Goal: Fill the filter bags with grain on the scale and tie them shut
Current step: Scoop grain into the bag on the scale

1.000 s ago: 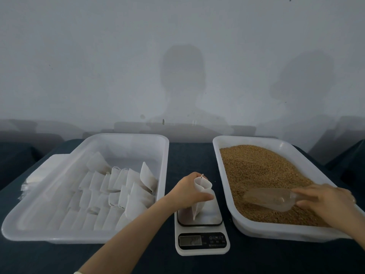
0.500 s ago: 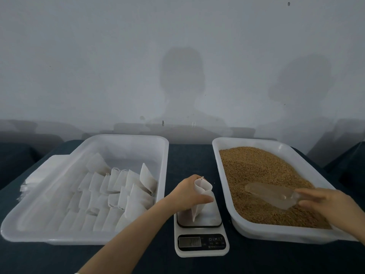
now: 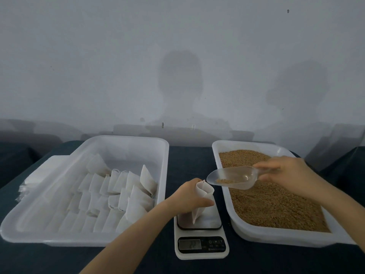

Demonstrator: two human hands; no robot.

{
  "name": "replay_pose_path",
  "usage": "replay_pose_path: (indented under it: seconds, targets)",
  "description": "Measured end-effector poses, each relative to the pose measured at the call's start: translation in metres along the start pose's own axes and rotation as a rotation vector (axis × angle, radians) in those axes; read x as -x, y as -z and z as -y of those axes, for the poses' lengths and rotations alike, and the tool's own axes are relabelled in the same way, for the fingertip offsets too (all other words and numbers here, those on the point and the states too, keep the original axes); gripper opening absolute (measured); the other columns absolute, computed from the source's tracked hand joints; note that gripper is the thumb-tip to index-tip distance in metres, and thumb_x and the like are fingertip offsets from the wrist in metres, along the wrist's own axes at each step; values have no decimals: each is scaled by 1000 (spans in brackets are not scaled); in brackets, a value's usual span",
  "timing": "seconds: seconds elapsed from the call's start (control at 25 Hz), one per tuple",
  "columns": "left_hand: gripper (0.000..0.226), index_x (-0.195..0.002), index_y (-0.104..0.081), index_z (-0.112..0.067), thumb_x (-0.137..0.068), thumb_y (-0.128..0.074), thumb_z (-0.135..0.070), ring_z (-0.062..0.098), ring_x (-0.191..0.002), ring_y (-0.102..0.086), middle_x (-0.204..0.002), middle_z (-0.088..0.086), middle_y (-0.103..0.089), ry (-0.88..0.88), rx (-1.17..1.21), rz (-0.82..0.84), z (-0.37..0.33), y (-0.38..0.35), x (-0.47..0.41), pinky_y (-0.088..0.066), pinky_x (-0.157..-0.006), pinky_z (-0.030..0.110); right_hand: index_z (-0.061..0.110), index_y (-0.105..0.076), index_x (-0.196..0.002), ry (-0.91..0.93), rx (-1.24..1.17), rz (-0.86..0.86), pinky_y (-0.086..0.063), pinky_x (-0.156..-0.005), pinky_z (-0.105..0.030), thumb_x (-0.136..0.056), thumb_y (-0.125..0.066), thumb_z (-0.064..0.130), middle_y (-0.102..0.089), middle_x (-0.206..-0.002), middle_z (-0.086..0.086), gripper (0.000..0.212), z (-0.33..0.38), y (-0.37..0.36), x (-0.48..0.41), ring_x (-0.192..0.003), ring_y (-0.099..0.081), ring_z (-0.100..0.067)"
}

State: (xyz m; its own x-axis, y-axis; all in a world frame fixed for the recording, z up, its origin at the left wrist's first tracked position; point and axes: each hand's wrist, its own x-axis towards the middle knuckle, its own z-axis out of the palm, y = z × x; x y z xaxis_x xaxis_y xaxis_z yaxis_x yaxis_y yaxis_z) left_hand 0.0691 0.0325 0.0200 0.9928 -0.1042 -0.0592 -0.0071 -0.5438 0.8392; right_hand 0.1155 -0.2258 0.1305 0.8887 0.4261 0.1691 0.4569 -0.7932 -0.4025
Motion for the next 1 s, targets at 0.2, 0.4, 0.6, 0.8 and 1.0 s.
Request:
replay_pose_path:
  seconds: [0.2, 0.4, 0.6, 0.8, 1.0]
  targets:
    - [40, -116, -50, -27, -82, -72, -32, 6, -91, -58, -102, -10, -58, -34, 14, 6, 1, 1, 0, -48, -78, 16, 54, -62, -98, 80, 179, 10, -37, -102, -42, -72, -75, 38, -62, -91, 30, 33, 9, -6, -18, -98, -56, -3]
    - [54, -129, -48, -23, -82, -72, -35, 12, -101, -57, -113, -6, -56, 0, 14, 1, 3, 0, -3, -51, -88, 27, 61, -58, -92, 172, 390, -21, -12, -88, -25, -76, -70, 45, -59, -90, 29, 25, 16, -3, -27, -94, -43, 2]
    - [53, -127, -48, -24, -81, -72, -37, 9, -96, -58, -109, -8, -56, -2, 38, 9, 5, 0, -6, -49, -79, 20, 50, -60, -112, 302, 600, -21, -11, -93, -30, -85, -60, 45, -61, -101, 21, 27, 40, 2, -32, -98, -43, -3]
    - [49, -122, -48, -29, -80, -72, -39, 6, -92, -56, -102, -14, -54, 4, 57, 16, 6, 0, -6, -46, -77, 18, 46, -60, -112, 413, 832, -21, -10, -91, -32, -89, -54, 41, -61, -104, 18, 24, 69, 3, -35, -103, -45, -9]
    - [55, -126, -46, -26, -80, -72, -41, 10, -98, -55, -109, -11, -52, 17, 23, 12, 8, 0, -6, -49, -83, 25, 33, -73, -91, 645, 896, -148, -27, -96, -43, -61, -82, 19, -67, -84, 8, 34, 87, 0, -24, -87, -59, -20]
